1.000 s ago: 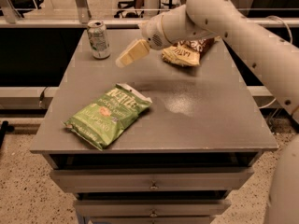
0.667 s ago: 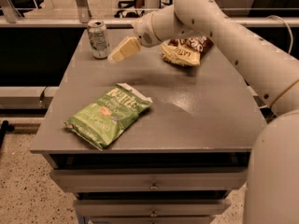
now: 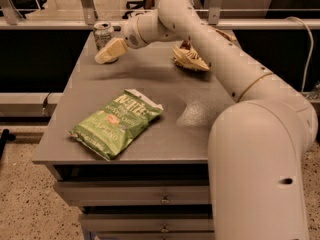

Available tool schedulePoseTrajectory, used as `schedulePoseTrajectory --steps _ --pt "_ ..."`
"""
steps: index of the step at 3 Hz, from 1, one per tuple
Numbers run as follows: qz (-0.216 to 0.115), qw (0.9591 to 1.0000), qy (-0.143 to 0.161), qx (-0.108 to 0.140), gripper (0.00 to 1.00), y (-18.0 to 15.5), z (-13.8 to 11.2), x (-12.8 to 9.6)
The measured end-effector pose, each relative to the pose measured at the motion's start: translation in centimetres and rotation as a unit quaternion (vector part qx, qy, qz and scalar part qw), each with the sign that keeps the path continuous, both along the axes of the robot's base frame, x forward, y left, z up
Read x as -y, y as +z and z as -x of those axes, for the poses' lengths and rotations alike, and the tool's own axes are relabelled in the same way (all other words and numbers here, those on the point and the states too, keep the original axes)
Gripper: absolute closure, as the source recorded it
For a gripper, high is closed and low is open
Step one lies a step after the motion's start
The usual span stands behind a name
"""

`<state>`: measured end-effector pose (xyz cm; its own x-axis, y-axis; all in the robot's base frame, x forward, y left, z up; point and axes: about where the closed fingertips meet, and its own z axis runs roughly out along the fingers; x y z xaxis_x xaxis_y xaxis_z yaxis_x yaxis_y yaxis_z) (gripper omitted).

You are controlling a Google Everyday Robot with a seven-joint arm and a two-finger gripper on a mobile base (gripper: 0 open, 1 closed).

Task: Pick 7up can

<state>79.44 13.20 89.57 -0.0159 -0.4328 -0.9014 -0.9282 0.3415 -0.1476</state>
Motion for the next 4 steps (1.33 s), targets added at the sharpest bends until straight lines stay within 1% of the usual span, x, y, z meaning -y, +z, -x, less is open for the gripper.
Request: schedulePoseTrajectory --steps 1,2,3,4 --pt "-0.020 0.9997 0.009 -0.005 0.03 -0.5 -1.6 -3.0" --pt "-0.035 0.9993 0.010 -0.012 0.34 -1.0 -2.3 -4.2" --pt "-0.042 0.9990 0.007 -0.014 0.56 -1.0 -2.7 -4.3" --pt "-0.049 0.9987 0.002 -0.015 0.80 -0.9 -2.7 -3.9"
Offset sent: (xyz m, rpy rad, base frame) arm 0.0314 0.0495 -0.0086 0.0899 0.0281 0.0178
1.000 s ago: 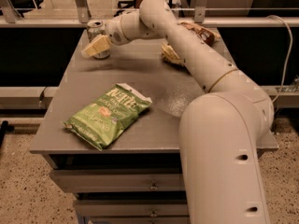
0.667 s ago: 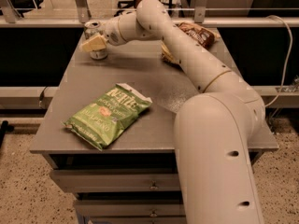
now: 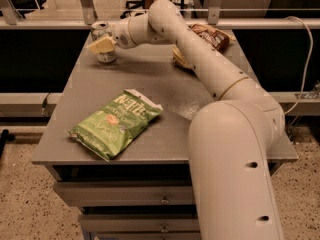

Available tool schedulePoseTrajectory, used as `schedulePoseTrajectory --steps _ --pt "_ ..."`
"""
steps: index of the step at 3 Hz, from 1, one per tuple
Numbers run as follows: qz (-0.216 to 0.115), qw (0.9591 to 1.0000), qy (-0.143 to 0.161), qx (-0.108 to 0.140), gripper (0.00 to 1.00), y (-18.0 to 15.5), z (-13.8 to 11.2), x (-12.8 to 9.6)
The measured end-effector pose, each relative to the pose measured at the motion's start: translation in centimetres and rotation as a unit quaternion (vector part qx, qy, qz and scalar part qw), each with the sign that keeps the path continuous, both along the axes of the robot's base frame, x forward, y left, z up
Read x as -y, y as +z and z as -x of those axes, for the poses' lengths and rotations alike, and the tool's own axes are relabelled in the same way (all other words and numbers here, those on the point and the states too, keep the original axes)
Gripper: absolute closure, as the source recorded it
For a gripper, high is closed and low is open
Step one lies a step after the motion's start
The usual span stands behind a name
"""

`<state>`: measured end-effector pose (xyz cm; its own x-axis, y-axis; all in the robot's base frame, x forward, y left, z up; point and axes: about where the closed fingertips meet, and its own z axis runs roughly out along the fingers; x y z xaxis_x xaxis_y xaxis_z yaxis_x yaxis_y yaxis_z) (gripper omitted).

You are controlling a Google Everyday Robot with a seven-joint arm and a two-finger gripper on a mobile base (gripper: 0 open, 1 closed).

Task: Pick 7up can

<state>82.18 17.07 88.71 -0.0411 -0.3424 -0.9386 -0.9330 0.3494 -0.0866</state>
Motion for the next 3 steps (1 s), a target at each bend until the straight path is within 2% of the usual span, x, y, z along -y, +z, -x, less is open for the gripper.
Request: schedulePoseTrajectory --steps 1,2,3 --pt "-0.031 0.9994 -0.005 0.010 1.00 2.1 0.8 2.1" --pt "-0.065 0.9975 -0.006 0.027 1.00 4.9 2.3 4.8" --pt "-0.082 0.9957 -0.002 0.044 1.00 7.2 3.7 6.6"
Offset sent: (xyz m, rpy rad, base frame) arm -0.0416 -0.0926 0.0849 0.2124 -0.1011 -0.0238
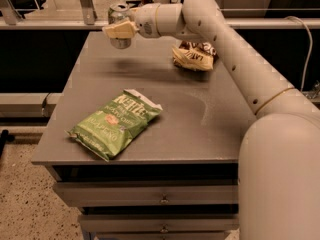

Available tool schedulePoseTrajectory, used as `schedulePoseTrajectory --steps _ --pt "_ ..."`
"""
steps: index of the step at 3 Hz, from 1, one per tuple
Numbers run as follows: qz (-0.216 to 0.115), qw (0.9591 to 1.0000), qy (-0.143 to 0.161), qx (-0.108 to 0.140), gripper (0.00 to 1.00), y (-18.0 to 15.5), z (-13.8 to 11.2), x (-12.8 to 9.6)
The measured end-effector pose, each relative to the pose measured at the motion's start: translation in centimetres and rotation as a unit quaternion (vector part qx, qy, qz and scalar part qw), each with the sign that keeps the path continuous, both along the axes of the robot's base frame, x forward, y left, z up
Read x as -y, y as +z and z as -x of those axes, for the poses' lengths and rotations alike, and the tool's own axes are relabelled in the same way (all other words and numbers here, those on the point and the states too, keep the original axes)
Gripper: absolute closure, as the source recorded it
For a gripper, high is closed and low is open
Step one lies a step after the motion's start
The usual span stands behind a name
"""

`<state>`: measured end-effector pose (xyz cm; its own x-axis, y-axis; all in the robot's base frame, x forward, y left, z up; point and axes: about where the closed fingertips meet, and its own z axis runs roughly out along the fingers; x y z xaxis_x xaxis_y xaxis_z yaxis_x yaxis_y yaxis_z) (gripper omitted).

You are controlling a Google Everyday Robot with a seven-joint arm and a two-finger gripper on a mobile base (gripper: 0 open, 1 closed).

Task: Pick 7up can

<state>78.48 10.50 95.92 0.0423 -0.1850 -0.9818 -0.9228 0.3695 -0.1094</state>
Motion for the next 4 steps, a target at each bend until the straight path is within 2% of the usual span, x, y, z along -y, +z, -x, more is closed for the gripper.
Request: schedulePoseTrajectory --steps 1,2,4 --pt "-0.014 0.9997 0.001 0.019 1.00 2.2 1.2 1.1" --pt "-0.019 0.9994 0.001 0.027 1.00 3.1 1.7 1.6" --pt "-0.047 0.9982 0.011 0.037 1.00 5.3 5.1 3.9"
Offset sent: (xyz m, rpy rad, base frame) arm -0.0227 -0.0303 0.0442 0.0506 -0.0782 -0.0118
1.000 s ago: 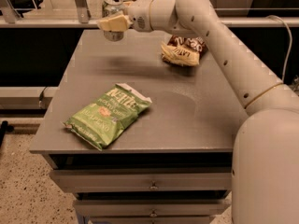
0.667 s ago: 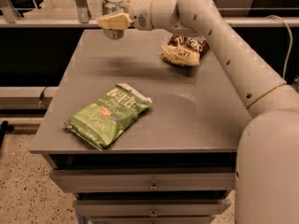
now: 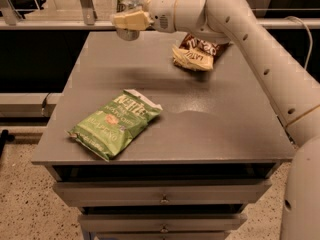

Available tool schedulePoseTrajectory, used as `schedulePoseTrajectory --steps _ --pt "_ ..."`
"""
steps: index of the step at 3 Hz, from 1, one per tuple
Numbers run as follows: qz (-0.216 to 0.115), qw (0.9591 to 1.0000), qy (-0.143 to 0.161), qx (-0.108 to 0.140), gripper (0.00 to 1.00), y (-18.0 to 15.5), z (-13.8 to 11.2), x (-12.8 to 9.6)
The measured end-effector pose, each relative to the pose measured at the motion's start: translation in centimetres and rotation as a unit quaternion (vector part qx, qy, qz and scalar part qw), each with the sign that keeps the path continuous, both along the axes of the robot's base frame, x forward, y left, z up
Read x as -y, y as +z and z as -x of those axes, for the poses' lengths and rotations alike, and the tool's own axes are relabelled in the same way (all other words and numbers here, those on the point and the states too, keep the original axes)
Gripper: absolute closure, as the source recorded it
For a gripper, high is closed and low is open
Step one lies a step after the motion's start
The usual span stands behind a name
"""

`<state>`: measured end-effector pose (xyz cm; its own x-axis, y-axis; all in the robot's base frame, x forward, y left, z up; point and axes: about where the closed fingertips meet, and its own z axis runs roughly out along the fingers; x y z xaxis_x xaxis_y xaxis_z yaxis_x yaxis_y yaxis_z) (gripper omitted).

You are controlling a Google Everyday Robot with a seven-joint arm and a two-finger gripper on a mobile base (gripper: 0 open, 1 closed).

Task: Pick 7up can

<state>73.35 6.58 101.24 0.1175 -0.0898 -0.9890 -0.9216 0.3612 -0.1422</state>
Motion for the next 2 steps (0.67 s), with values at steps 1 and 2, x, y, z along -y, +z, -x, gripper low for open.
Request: schedulePoseTrajectory --steps 1,2 --pt "-0.008 0.9998 0.007 -0.017 1.00 0.18 1.09 0.76" --pt "-0.027 0.9993 0.012 -0.023 1.00 -0.03 0.98 0.31"
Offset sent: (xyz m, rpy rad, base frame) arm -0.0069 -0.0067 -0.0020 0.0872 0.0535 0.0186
